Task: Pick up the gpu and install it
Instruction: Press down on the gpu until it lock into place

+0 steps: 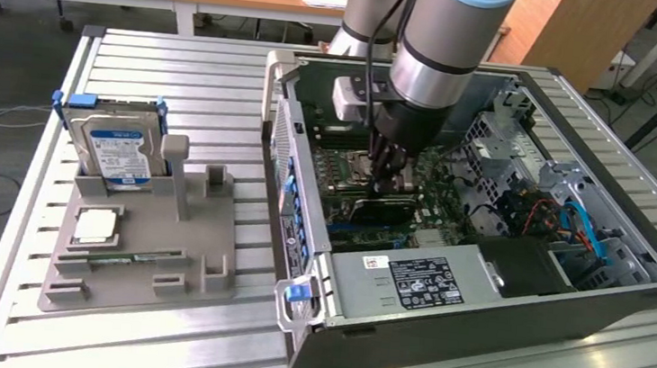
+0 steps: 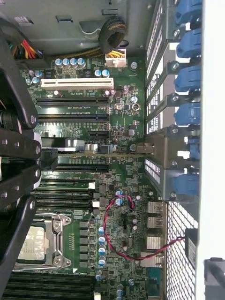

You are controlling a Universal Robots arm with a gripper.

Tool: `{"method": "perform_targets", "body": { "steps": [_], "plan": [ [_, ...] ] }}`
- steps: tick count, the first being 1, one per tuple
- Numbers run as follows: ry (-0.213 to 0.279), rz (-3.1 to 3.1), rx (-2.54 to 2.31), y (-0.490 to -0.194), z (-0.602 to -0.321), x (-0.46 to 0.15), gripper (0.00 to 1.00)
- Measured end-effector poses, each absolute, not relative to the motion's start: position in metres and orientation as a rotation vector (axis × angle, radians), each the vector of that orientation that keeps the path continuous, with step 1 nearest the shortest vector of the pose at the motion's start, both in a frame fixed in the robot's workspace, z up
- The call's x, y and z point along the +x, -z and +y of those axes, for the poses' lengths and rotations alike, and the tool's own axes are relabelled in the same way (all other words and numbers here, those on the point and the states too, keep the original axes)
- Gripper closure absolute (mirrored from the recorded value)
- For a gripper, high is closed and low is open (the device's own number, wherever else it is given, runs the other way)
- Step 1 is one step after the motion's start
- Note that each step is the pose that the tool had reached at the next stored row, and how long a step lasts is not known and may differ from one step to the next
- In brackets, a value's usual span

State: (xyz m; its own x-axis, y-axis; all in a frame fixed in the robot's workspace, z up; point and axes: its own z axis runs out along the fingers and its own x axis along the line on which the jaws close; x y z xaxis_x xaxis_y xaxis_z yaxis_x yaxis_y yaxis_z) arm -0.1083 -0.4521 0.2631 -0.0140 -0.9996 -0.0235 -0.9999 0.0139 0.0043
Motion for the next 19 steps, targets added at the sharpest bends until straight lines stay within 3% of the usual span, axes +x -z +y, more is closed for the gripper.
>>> {"method": "perform_targets", "body": {
  "steps": [19],
  "plan": [
    [-0.030,2.227,-2.196,-0.2621,-0.4522,-0.1092,0.89]
  ]
}}
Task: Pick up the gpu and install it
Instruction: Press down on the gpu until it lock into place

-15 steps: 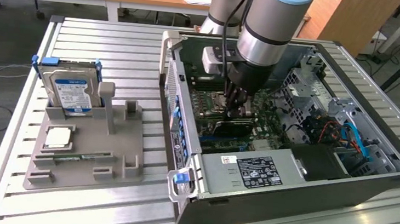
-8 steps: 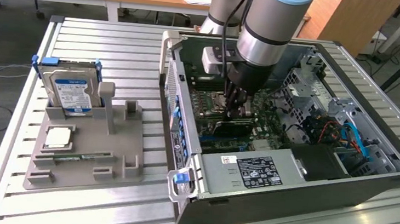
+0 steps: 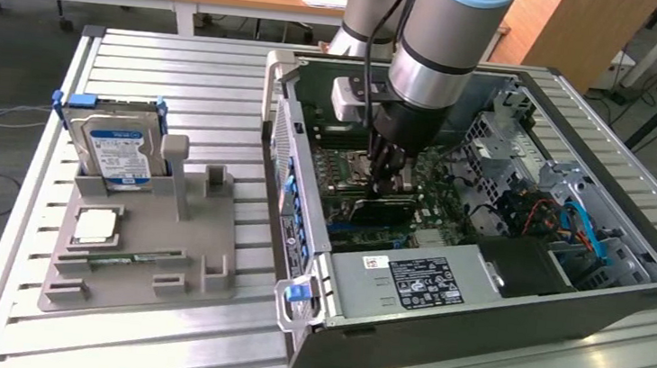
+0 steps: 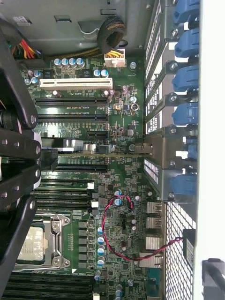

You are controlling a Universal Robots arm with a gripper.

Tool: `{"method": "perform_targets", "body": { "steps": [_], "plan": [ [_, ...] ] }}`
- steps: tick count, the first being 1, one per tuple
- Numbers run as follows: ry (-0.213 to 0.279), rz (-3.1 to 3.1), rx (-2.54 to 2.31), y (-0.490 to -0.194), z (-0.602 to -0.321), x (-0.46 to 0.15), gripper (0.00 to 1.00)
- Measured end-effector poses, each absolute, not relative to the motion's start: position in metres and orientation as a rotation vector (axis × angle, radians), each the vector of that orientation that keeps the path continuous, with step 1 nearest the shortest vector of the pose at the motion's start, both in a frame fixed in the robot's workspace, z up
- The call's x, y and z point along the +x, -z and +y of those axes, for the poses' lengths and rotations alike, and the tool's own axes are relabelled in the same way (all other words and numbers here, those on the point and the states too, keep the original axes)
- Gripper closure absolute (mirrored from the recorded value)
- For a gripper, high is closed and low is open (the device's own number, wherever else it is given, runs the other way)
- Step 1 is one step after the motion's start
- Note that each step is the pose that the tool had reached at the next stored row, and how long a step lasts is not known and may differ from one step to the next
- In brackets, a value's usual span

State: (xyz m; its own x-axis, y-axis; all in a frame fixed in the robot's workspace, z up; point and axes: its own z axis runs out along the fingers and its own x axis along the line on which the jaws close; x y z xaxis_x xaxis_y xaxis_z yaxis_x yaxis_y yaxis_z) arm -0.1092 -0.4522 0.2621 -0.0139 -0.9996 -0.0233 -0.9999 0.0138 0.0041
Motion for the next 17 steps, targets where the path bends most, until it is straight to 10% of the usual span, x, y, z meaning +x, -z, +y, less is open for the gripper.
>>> {"method": "perform_targets", "body": {
  "steps": [17],
  "plan": [
    [-0.029,2.226,-2.196,-0.2608,-0.4522,-0.1105,0.89]
  ]
}}
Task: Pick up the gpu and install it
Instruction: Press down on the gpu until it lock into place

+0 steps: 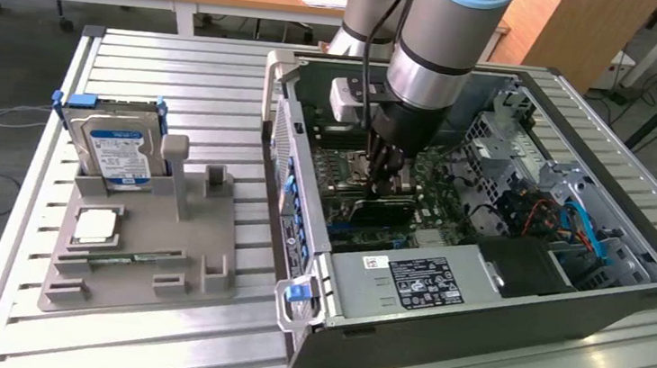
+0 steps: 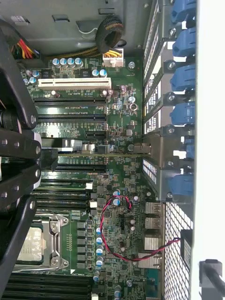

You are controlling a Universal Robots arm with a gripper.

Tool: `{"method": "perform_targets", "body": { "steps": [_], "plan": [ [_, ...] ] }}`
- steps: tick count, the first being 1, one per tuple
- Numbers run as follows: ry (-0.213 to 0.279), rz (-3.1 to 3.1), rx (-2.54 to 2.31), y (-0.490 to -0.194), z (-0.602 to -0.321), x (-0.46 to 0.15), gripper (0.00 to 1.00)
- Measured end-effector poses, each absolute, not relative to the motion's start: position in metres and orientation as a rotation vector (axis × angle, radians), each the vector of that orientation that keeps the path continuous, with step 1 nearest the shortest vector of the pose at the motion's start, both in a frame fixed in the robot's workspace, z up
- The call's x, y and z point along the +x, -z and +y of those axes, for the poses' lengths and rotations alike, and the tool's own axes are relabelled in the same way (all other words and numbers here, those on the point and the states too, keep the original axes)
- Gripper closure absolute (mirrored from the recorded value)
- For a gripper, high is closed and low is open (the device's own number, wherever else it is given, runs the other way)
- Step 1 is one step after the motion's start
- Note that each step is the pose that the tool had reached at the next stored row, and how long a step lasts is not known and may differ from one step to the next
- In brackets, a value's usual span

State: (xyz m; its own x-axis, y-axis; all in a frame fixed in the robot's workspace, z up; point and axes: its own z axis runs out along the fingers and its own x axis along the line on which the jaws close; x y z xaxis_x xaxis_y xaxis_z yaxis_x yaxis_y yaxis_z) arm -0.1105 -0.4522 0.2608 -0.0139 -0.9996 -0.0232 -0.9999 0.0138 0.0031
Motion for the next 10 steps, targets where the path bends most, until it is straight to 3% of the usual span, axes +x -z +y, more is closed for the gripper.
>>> {"method": "perform_targets", "body": {
  "steps": [10],
  "plan": [
    [-0.029,2.226,-2.196,-0.2599,-0.4522,-0.1105,0.89]
  ]
}}
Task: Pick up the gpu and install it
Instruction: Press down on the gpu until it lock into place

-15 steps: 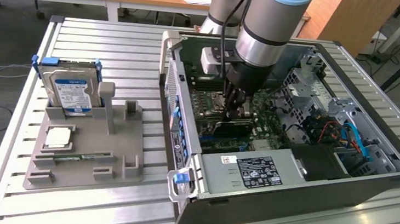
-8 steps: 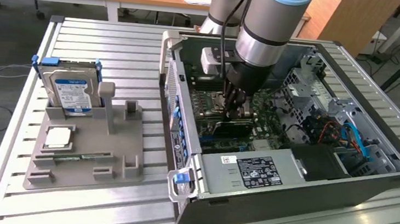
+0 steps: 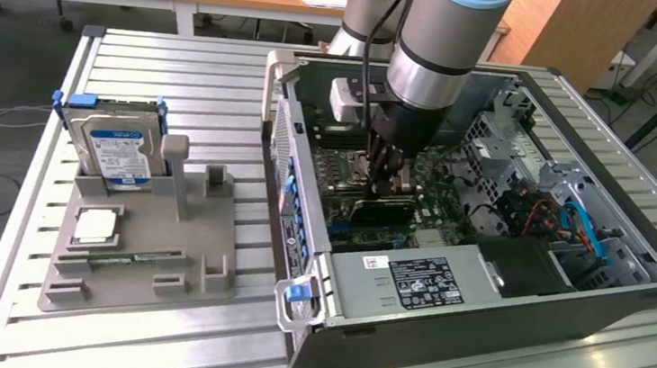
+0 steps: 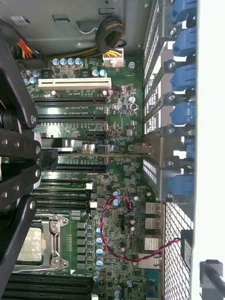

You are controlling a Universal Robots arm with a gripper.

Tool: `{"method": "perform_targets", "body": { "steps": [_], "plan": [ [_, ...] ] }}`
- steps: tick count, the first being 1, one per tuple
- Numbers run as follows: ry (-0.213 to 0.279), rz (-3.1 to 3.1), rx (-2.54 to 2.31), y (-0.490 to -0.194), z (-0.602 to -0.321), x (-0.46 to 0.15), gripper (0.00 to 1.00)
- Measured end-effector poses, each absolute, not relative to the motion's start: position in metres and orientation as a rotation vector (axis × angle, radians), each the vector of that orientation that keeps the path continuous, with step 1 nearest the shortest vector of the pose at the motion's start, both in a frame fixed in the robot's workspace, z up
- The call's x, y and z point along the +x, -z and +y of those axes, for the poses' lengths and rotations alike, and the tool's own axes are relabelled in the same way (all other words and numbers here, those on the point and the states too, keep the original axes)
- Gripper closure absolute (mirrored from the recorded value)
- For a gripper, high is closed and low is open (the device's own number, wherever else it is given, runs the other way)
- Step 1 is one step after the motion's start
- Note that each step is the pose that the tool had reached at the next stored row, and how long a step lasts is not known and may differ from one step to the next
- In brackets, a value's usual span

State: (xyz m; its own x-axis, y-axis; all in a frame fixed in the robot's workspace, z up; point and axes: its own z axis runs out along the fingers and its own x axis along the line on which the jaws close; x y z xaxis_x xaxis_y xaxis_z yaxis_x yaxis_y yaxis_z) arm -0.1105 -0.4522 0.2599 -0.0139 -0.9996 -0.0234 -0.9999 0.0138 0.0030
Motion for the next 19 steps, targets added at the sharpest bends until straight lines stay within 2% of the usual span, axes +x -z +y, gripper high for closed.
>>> {"method": "perform_targets", "body": {
  "steps": [13,19],
  "plan": [
    [-0.030,2.226,-2.195,-0.2603,-0.4521,-0.1105,0.89],
    [-0.029,2.226,-2.195,-0.2692,-0.4522,-0.1104,0.89]
  ]
}}
